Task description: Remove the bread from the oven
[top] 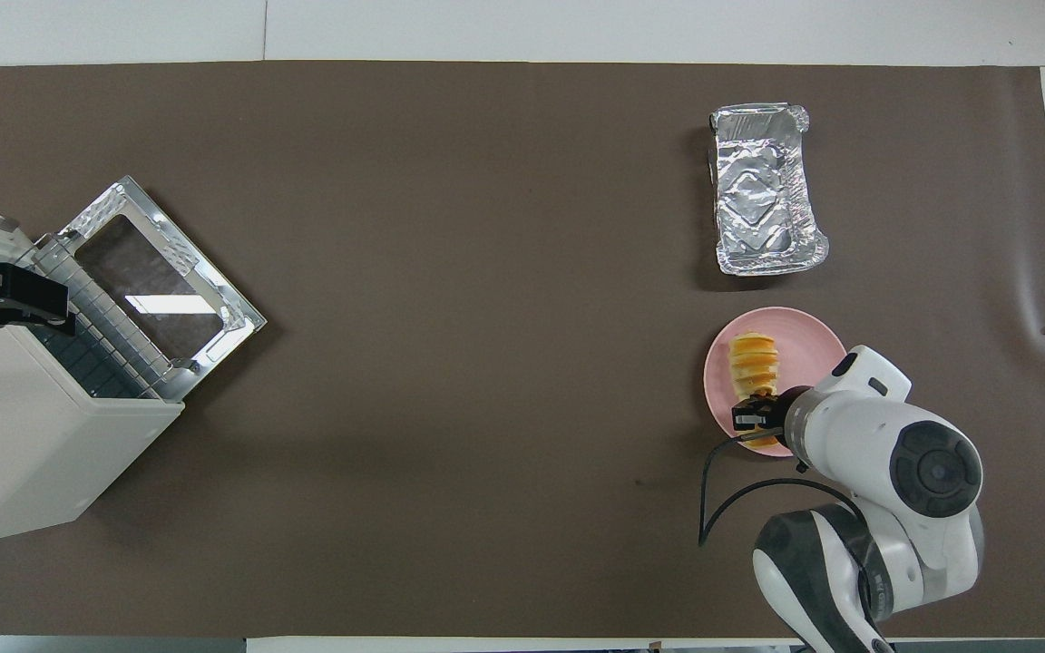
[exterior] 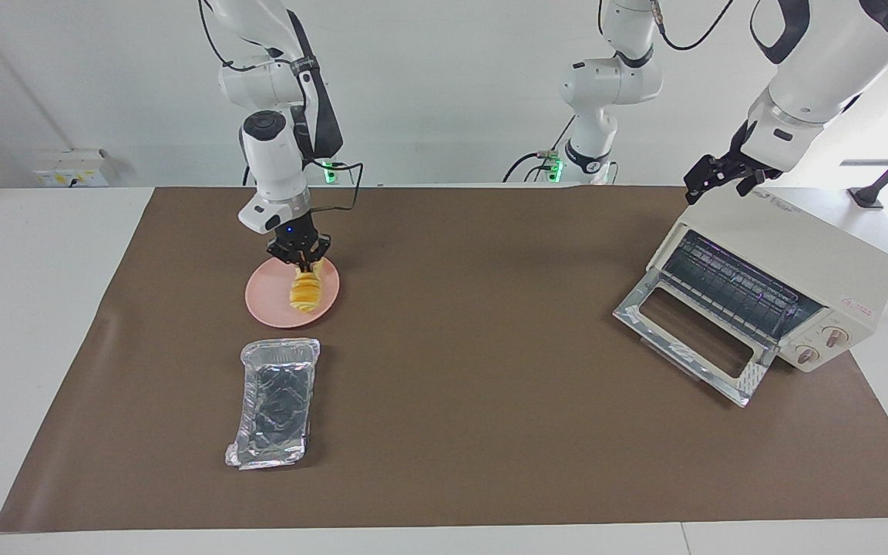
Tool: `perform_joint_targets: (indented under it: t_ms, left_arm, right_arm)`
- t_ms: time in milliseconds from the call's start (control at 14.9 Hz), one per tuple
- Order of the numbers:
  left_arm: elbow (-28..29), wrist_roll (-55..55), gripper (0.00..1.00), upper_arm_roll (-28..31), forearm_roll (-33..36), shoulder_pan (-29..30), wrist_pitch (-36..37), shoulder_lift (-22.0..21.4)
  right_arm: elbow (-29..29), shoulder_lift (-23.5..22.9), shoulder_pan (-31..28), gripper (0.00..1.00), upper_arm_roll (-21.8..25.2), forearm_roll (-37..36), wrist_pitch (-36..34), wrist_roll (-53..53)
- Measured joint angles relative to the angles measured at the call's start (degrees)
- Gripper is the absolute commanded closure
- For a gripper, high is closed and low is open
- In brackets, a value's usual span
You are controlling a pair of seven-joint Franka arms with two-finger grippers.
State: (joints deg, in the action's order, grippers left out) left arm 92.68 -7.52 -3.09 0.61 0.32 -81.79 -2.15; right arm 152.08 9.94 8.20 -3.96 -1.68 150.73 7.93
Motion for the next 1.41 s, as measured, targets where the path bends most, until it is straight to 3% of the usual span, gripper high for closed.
perform_joint_targets:
  t_ms: [67,202,336,673,942,1211,1413]
  left_arm:
    - [0.0,0.0,0.00,0.0,0.0,0.0,0.0,0.0]
    - [0.0,0.0,0.00,0.0,0.0,0.0,0.0,0.0]
    - [0.0,0.0,0.00,0.0,0.0,0.0,0.0,0.0]
    - [0.0,0.0,0.00,0.0,0.0,0.0,0.0,0.0]
    - [0.0,0.0,0.00,0.0,0.0,0.0,0.0,0.0]
    - [0.0,0.0,0.00,0.0,0.0,0.0,0.0,0.0]
    - [0.0,0.0,0.00,0.0,0.0,0.0,0.0,0.0]
  right_arm:
    - [-0.2,-0.3,-0.1,0.00,0.0,0.0,0.1,0.0]
    - [-0.7,-0.3,-0.1,0.00,0.0,0.0,-0.2,0.0]
    - [-3.0,-0.1,-0.1,0.00,0.0,0.0,-5.1,-0.2]
    - [-23.8,1.8,-1.6,0.00,0.2,0.0,-35.1,-4.8]
    - [-37.7,2.1,-7.7,0.00,0.6,0.7,-46.2,-16.5]
    - [-50.5,0.5,-11.4,0.00,0.9,2.4,-61.3,-18.6]
    - [-56.4,-1.2,-12.6,0.00,0.9,2.4,-65.6,-18.6]
